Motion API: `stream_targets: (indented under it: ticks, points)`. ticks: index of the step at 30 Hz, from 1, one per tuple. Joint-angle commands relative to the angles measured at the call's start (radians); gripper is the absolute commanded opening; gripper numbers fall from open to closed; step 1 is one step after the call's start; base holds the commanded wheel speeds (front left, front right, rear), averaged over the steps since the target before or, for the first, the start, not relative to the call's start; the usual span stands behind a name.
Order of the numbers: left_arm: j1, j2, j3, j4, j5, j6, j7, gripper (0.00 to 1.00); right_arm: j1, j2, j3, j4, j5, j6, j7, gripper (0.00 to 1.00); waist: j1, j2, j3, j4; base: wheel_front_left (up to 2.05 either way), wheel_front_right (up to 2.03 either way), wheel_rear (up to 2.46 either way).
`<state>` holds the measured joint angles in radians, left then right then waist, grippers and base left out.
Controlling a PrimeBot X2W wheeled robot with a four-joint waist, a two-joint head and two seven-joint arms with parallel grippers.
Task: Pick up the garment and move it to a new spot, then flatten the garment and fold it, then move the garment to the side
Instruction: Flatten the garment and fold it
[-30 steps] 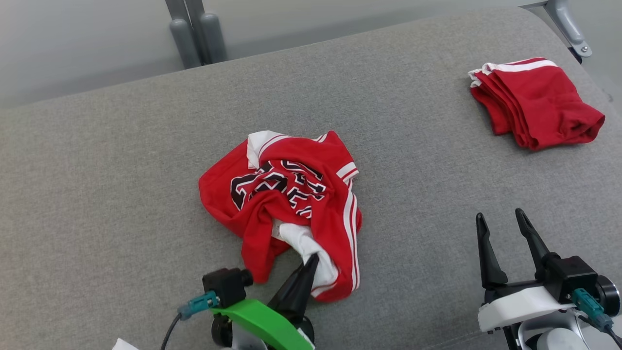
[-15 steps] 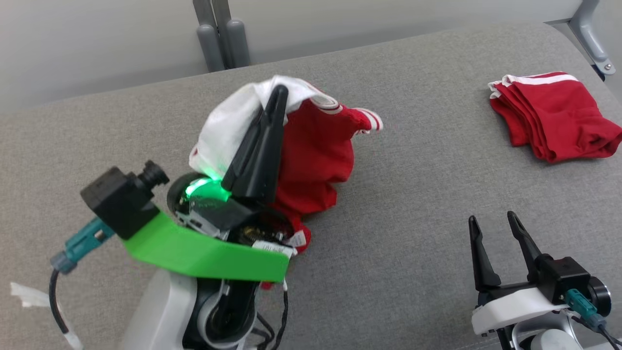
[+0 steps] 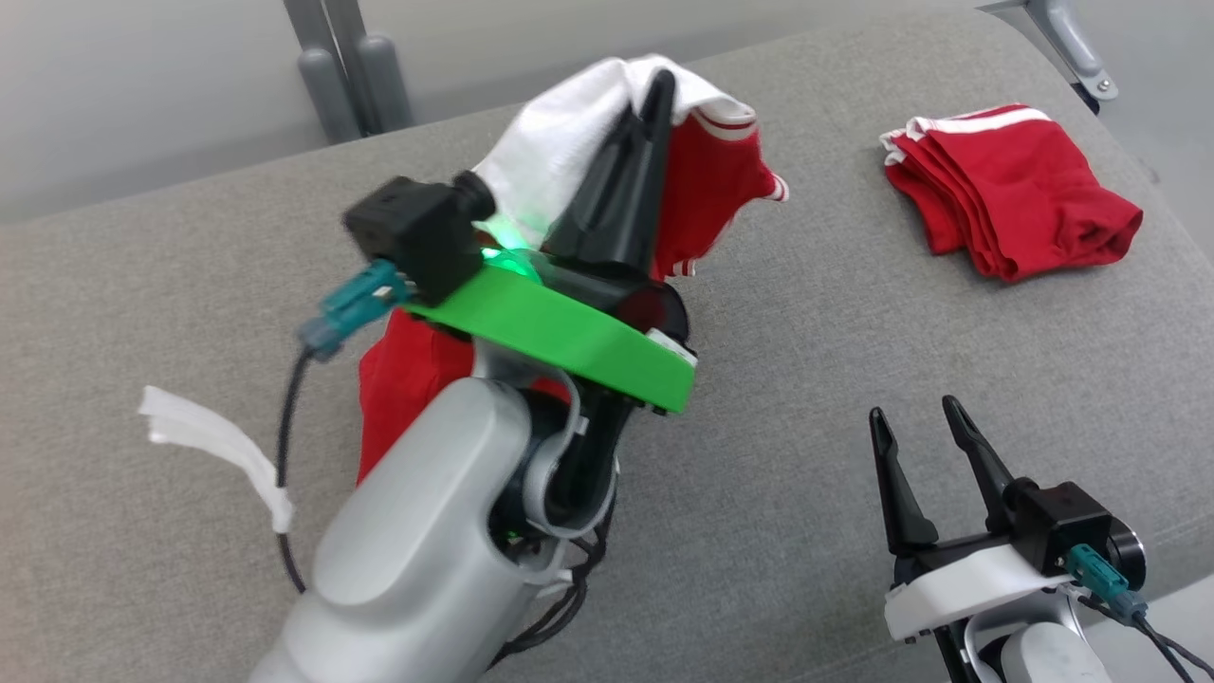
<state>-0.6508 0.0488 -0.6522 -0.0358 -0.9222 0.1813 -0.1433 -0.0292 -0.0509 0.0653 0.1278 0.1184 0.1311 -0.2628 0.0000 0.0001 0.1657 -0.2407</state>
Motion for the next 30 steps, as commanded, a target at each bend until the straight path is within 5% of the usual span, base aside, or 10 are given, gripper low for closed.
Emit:
stream_targets:
  ticks: [1, 8, 13, 15, 16, 17, 18, 30]
  points:
    - [-0.024, 0.004, -0.041, 0.042, -0.013, 0.014, -0.02, 0.0, -0.017, -0.001, 0.003, 0.004, 0.011, -0.001, -0.003, 1.0, 0.0, -0.0001, 0.054, -0.048, 0.0, 0.0, 0.0]
    - [-0.022, 0.004, -0.281, 0.286, -0.2, 0.039, -0.101, 0.0, -0.07, -0.001, 0.041, 0.01, 0.061, -0.001, -0.003, 1.0, 0.0, -0.0001, 0.151, -0.112, 0.0, 0.0, 0.0]
    - [-0.05, 0.005, -0.425, 0.334, -0.28, 0.036, -0.119, 0.0, -0.095, 0.0, 0.036, 0.009, 0.079, -0.001, -0.003, 1.0, 0.0, -0.0001, 0.186, -0.125, 0.0, 0.0, 0.0]
    - [-0.06, 0.004, -0.472, 0.336, -0.3, 0.03, -0.122, 0.12, -0.1, 0.0, 0.036, 0.013, 0.08, -0.001, -0.003, 1.0, 0.0, -0.0001, 0.19, -0.126, 0.0, 0.0, 0.0]
    - [-0.059, 0.004, -0.492, 0.327, -0.315, 0.019, -0.122, 0.44, -0.102, 0.0, 0.036, 0.014, 0.08, -0.001, -0.003, 1.0, 0.0, -0.0001, 0.191, -0.126, 0.0, 0.0, 0.0]
    - [-0.055, 0.004, -0.505, 0.322, -0.325, 0.014, -0.122, 0.87, -0.103, 0.0, 0.036, 0.016, 0.08, -0.001, -0.003, 1.0, 0.0, -0.0001, 0.191, -0.125, 0.0, 0.0, 0.0]
    - [-0.053, 0.005, -0.519, 0.319, -0.334, 0.012, -0.122, 1.0, -0.105, 0.0, 0.037, 0.017, 0.08, -0.001, -0.003, 1.0, 0.0, -0.0001, 0.191, -0.125, 0.0, 0.0, 0.0]
    - [-0.107, 0.004, -0.628, 0.213, -0.453, -0.111, -0.043, 1.0, -0.093, -0.001, 0.004, 0.028, 0.056, -0.001, -0.003, 1.0, 0.0, -0.0001, 0.141, -0.063, 0.0, 0.0, 0.0]
